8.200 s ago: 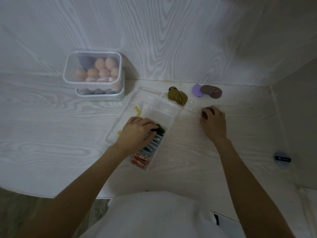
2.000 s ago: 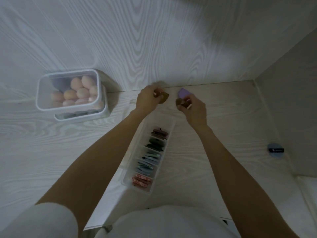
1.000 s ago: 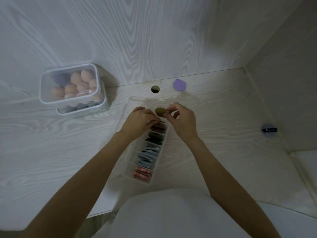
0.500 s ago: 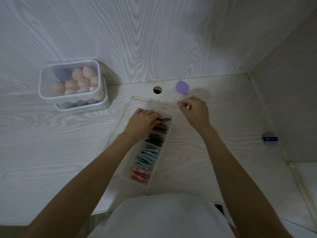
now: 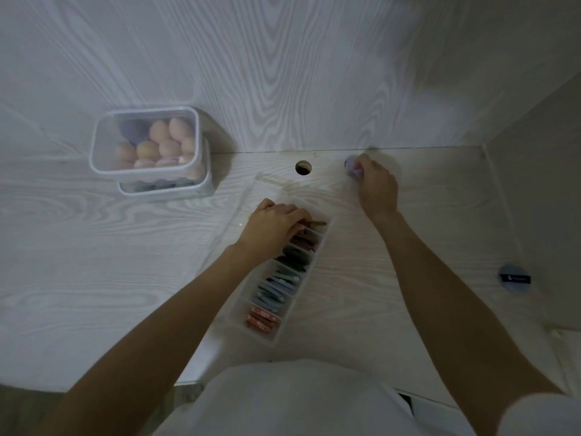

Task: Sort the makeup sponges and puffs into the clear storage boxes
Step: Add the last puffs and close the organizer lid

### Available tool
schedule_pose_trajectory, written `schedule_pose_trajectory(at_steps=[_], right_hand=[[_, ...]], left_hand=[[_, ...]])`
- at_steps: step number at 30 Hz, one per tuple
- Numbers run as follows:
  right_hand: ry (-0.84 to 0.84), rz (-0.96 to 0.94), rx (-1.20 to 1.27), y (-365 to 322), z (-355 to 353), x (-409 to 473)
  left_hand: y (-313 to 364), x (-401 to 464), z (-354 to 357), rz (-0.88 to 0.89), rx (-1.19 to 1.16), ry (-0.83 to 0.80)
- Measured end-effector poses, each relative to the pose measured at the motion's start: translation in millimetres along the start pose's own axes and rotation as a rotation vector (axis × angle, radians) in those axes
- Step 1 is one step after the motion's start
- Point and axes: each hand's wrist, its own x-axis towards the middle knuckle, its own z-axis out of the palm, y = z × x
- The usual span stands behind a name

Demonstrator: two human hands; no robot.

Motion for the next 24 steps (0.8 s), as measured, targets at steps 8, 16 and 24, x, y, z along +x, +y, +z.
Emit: schedule_pose_trajectory(at_steps=[8,16,24], right_hand=[[0.097,0.073,0.638,-56.5,-48.2,-92.7],[0.075,-0.308,-0.109,-64.9,-3.8,-92.9],[-0.037,-0.271,-0.270,-64.3,-11.4,-86.2]], left_hand=[[3.4,-0.1,-7.1,0.065,-0.023,0.030],[1.7,-10.7,-1.1,0.059,-0.023,0.075],[1.5,-13.0,6.8,0.037,-0.008,0.102]])
